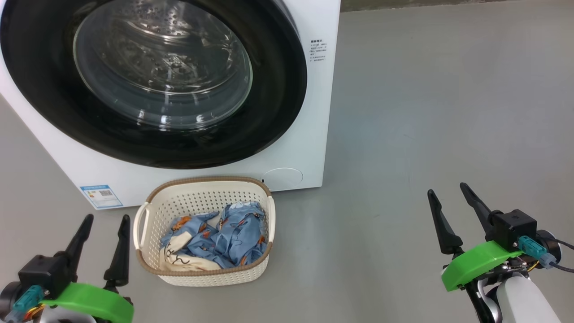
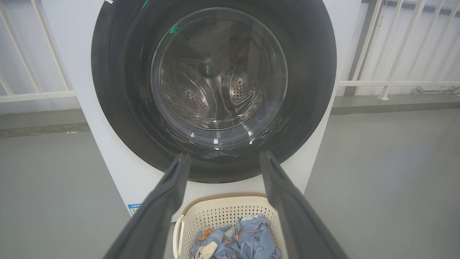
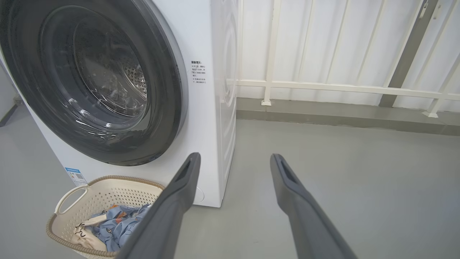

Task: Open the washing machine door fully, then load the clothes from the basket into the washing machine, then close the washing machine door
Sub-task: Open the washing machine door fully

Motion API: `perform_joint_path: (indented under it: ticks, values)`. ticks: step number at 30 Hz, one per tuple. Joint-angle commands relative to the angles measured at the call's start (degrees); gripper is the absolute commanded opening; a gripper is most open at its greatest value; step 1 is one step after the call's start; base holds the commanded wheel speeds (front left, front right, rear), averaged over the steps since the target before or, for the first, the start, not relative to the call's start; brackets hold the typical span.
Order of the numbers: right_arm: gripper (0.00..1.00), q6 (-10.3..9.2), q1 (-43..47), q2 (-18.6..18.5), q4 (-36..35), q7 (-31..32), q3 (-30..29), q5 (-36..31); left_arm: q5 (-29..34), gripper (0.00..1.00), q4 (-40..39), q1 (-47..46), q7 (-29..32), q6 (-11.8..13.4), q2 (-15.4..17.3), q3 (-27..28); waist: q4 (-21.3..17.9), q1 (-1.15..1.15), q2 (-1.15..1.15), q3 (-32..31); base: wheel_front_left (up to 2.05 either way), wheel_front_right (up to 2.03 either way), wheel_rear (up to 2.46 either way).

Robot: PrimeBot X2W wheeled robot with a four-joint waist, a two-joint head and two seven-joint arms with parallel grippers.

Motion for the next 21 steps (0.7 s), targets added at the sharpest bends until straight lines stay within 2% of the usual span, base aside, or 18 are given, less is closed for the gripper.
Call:
perform_joint_path:
  ticks: [1,21]
  values:
    - [1.0,0.09,-1.5,-0.1,-1.6,-0.7,1.1,0.4,0.5,1.0,-1.6,-1.6,-0.4,-0.1,1.8,2.1,0.0,0.0,0.0,-0.1,0.0,0.0,0.0]
    - [1.0,0.09,-1.0,-0.4,-1.6,-0.7,1.2,0.7,0.8,1.0,-2.4,-1.1,-0.4,-0.1,2.1,1.3,0.5,0.0,0.0,-0.3,0.0,0.0,0.0]
